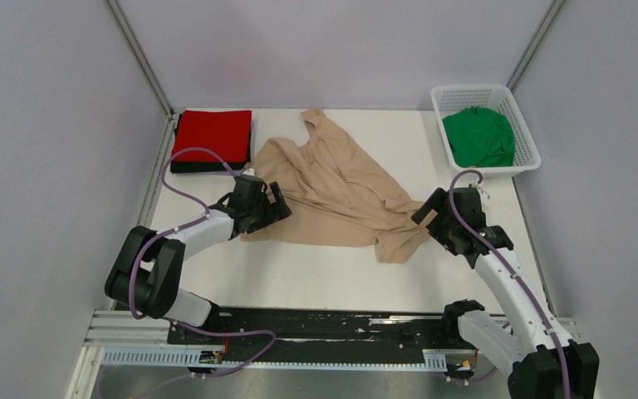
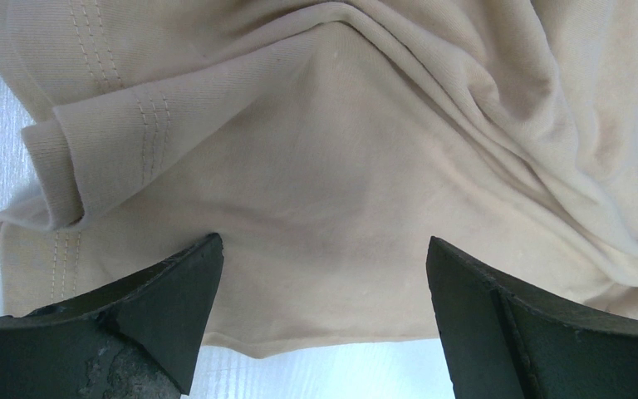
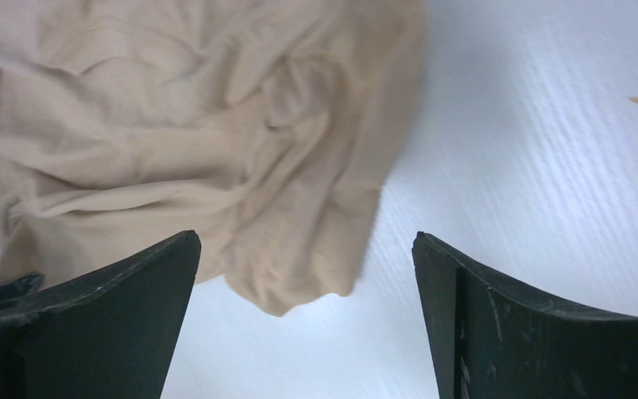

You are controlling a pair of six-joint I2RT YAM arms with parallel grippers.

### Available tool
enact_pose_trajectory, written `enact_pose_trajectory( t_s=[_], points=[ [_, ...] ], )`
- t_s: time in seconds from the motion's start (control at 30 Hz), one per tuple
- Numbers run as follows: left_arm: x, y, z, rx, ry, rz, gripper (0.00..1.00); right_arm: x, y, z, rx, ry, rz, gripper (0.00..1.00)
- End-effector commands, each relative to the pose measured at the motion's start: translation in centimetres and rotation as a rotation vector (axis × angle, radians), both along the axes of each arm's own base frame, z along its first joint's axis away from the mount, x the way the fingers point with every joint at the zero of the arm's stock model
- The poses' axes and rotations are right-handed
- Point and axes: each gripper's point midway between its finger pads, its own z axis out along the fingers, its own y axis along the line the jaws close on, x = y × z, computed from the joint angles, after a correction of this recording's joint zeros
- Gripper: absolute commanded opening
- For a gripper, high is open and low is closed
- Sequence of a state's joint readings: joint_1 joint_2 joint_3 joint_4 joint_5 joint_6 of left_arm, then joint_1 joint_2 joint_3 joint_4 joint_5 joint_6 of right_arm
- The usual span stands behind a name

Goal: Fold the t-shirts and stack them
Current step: Flatten out the tshirt

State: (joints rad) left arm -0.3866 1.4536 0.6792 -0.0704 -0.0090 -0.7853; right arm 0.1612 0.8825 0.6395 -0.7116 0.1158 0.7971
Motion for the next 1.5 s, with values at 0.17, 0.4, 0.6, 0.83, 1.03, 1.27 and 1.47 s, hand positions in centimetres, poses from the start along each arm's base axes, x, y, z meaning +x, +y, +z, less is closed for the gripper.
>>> enact_pose_trajectory(
  t_s=[0.17, 0.4, 0.6, 0.83, 1.03, 1.27, 1.47],
  points=[
    [0.0, 1.5, -0.3, 0.055, 0.005, 0.035, 1.00, -1.1, 1.3, -4.6, 0.067, 0.142, 0.034, 0.69],
    [-0.3, 1.6, -0.3, 0.054, 0.007, 0.038, 1.00, 0.8, 3.6, -6.6, 0.152, 0.177, 0.091, 0.52],
    [-0.4, 1.9, -0.1, 0.062, 0.002, 0.049, 1.00, 1.1, 3.6, -7.9, 0.141, 0.209, 0.093, 0.21],
    [-2.1, 2.7, 1.7, 0.063, 0.019, 0.071, 1.00, -1.1, 2.9, -5.3, 0.116, 0.217, 0.098, 0.00],
    [-6.9, 6.9, 3.9, 0.163, 0.091, 0.217, 1.00, -2.9, 2.5, -3.3, 0.089, 0.240, 0.134, 0.00],
    [-10.4, 10.7, 3.0, 0.271, 0.146, 0.352, 1.00, -2.6, 2.2, -3.4, 0.058, 0.242, 0.158, 0.00],
    [-8.3, 9.7, 1.1, 0.257, 0.149, 0.341, 0.97, -2.0, 2.0, -3.4, 0.038, 0.221, 0.170, 0.00]
  ],
)
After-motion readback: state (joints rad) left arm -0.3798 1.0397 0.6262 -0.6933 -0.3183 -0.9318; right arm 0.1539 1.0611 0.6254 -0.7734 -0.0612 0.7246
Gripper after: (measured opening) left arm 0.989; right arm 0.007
